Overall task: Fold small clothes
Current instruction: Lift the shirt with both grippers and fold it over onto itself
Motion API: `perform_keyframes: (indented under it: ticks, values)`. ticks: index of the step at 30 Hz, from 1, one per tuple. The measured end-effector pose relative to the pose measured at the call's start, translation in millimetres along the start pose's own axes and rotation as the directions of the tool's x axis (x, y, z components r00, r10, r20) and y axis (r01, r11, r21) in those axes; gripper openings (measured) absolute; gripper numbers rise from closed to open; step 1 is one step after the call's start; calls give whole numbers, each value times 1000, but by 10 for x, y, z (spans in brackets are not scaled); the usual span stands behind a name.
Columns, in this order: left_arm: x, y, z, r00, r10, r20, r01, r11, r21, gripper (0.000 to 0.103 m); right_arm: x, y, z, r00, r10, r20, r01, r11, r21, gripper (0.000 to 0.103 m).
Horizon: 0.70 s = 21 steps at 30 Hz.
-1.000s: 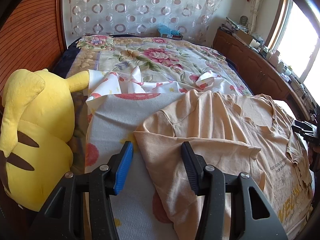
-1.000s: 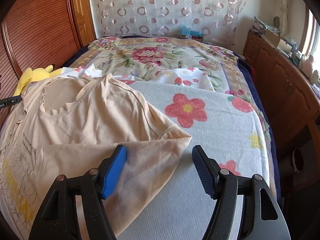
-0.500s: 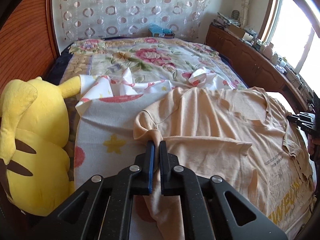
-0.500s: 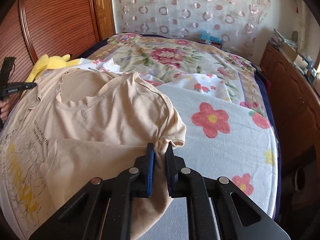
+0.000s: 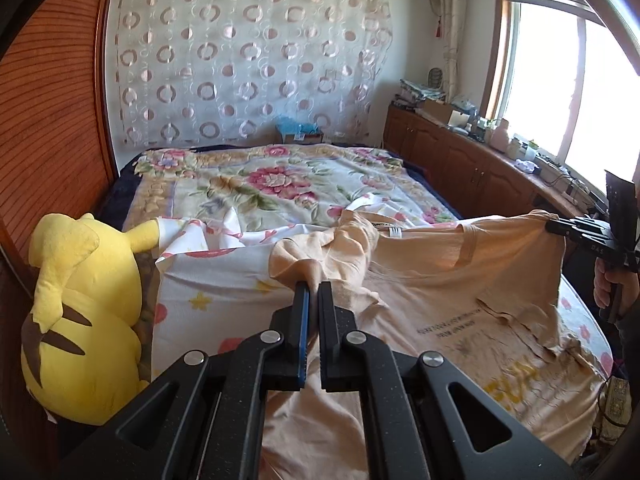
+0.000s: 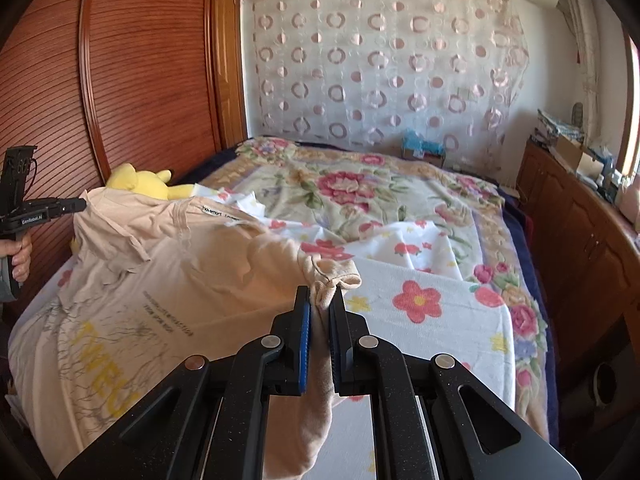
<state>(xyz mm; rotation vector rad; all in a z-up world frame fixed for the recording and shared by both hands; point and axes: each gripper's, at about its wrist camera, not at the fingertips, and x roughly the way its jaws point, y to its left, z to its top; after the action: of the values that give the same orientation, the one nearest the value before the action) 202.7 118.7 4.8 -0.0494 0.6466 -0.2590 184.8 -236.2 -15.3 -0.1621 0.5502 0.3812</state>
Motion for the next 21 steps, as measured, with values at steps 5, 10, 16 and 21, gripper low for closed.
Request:
perform_keyframes:
  ticks: [5, 10, 16, 21]
  values:
    - [-330, -138, -176, 999, -1, 39, 0, 1000, 12, 5, -385, 87, -228, 999, -6, 42, 6, 1000, -5, 8]
    - [-588, -192, -384, 998, 8, 61, -9, 1000, 11, 5, -712, 183, -452, 997, -14, 79, 14, 1000, 1, 8]
    - [-992, -270, -706, 995, 22, 102, -21, 1000, -9, 5, -1134, 352, -785, 995, -13, 95, 13, 1000, 5, 8]
    - [-1312, -266, -998, 992, 30, 122, -25, 999, -41, 5, -1555, 436, -1084, 994, -1, 106, 1, 1000, 1, 8]
